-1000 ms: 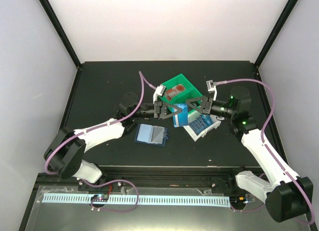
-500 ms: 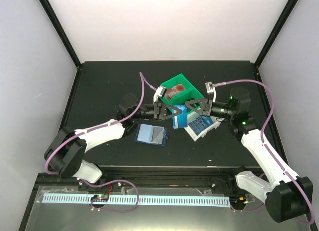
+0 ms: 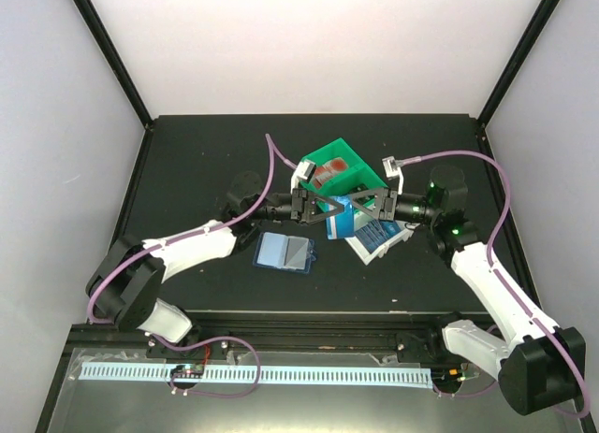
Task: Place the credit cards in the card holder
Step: Pick up the credit card from the storage box.
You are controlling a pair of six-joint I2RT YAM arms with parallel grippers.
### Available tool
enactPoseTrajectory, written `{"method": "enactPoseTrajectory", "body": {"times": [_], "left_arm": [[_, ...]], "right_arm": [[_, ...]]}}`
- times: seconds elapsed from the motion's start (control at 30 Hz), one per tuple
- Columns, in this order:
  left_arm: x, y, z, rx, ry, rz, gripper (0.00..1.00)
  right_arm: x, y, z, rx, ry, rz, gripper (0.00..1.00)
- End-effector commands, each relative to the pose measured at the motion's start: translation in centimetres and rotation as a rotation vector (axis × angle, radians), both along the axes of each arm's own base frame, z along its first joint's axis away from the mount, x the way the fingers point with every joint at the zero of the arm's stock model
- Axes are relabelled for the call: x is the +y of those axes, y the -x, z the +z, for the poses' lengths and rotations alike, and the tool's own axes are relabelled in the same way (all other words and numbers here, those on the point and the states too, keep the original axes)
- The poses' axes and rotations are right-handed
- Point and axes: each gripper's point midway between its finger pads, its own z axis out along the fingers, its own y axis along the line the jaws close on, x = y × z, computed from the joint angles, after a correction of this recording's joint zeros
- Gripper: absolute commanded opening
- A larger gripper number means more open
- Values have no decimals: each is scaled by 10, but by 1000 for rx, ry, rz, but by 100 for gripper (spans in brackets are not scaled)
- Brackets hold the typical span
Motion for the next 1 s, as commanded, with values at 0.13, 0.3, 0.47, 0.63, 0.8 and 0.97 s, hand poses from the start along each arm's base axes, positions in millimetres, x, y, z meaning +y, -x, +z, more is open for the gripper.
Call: {"method": "enactPoseTrajectory", "body": {"times": [0.13,0.3,0.47,0.63,0.8,0.97], "left_arm": [[0,-36,49,-109,103,177,2],[4,-44,54,-92,110,232,1],[5,-48,60,-81,123,246,2],[5,-50,50,-48,88,255,13],[13,-55,28,22,35,282,13],[23,-59,15,55,12,307,5]], "right_arm": [[13,33,-13,108,-43,156,18],[12,39,0,88,-86,171,17],[10,42,21,34,-133,172,1],[8,27,36,16,-146,74,1],[5,3,47,65,-147,-23,1],[-3,-15,52,121,-149,-88,1]]}}
